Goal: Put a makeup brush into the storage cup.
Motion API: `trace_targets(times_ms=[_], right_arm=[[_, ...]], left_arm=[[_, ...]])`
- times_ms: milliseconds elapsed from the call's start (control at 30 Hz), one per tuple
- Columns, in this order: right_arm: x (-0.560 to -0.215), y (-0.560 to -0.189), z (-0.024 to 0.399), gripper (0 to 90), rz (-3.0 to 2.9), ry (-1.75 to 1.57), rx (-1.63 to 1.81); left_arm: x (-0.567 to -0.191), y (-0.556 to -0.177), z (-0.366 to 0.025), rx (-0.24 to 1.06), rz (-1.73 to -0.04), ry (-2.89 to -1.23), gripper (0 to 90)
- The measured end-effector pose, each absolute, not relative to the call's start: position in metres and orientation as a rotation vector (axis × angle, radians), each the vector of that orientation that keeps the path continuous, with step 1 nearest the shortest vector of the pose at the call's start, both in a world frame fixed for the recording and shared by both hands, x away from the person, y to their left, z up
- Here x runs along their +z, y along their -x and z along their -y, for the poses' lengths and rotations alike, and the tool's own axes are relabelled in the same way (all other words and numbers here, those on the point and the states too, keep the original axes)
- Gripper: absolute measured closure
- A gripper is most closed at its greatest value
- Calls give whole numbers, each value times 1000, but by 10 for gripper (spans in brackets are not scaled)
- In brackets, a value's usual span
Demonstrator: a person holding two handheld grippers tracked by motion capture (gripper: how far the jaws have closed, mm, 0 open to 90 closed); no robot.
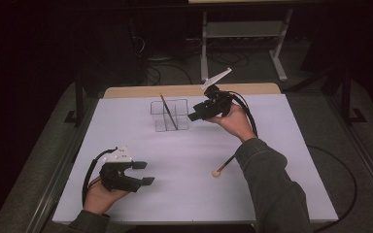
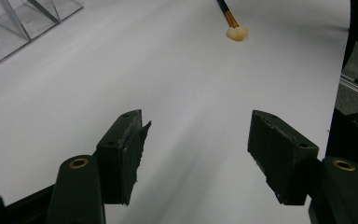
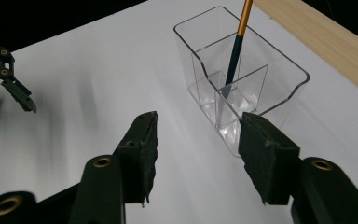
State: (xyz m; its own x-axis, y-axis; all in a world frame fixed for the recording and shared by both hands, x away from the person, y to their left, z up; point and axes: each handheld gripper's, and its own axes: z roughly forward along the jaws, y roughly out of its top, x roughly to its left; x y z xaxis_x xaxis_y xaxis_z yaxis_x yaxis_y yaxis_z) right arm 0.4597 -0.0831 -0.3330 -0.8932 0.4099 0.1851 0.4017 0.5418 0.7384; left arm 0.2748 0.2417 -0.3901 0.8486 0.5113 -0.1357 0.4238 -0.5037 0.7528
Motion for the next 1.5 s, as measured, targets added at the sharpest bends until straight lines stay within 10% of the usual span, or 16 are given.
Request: trace_targets(times_ms=[1500], right_arm=[[-344, -428, 120, 326, -2692, -783, 1359]], left_arm=[[-393, -277, -244, 127, -686, -2172, 322]])
